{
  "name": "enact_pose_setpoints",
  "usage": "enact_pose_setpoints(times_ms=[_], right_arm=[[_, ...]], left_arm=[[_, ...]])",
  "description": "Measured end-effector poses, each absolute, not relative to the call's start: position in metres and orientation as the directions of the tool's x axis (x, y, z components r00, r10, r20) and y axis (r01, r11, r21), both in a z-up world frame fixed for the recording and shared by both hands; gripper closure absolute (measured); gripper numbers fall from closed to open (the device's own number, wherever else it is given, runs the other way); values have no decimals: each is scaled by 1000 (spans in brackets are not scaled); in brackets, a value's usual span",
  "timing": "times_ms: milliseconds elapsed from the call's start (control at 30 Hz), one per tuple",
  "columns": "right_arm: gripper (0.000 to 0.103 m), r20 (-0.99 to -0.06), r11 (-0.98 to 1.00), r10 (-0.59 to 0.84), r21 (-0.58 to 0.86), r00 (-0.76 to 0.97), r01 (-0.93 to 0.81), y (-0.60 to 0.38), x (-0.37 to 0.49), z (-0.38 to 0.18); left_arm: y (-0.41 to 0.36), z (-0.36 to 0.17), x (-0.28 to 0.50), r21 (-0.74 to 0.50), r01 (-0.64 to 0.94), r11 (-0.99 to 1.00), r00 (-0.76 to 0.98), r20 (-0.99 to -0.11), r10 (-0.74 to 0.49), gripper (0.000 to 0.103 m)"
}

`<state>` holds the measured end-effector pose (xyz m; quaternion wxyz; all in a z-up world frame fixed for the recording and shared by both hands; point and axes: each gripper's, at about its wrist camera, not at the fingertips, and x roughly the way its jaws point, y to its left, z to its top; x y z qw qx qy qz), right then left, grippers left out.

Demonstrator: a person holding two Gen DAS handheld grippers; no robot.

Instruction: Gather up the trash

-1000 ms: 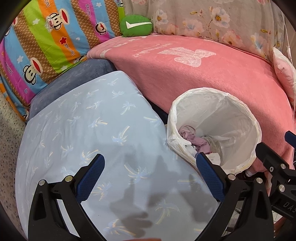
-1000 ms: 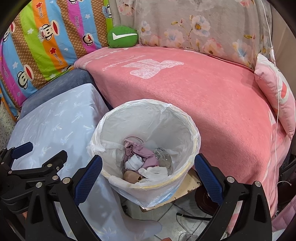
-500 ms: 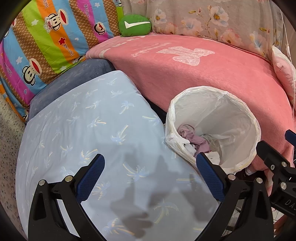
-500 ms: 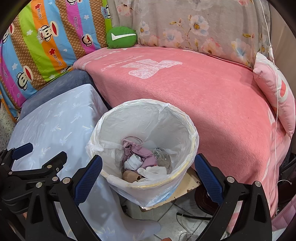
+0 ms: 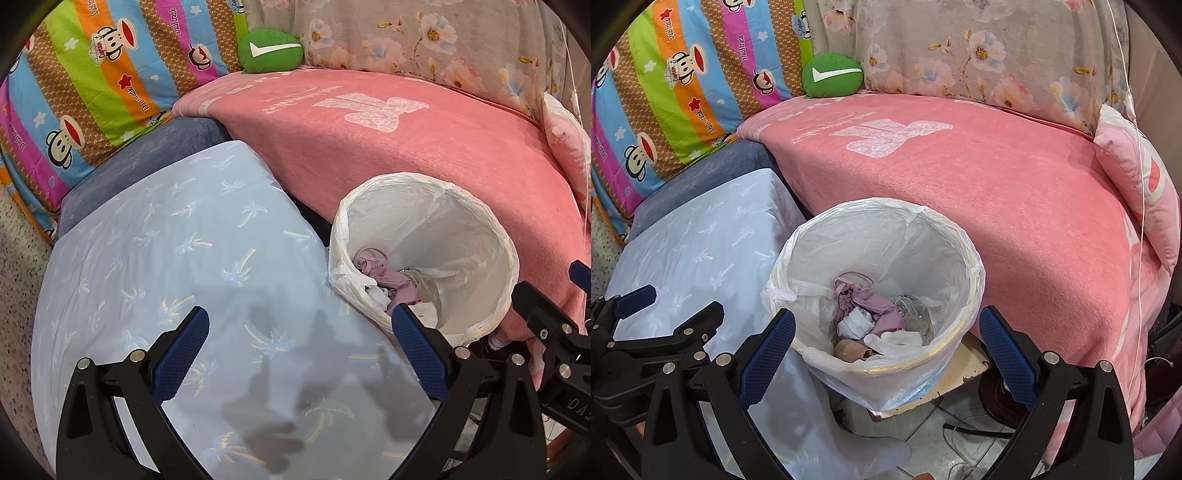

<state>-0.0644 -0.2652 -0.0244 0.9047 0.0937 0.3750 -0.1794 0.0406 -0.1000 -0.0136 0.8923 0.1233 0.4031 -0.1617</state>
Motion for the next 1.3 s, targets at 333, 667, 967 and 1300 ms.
enact_pose_setpoints(times_ms=[333,667,967,1300], right_arm=[[6,-712,918,-254,35,654,394,-265,-66,-24],[6,-713,918,-254,35,653,395,-264,-65,-24],[6,-714,918,-255,34,653,395,-263,-65,-25],[6,-714,919,-253,34,653,394,-263,-65,-26]], left_arm=[[-99,-12,37,95,382,919,631,-754,-184,8],[-97,-15,39,86,385,919,616,-766,-186,8],[-99,-17,39,92,397,913,610,-770,-188,8],[-97,-19,42,93,387,917,603,-779,-175,8]])
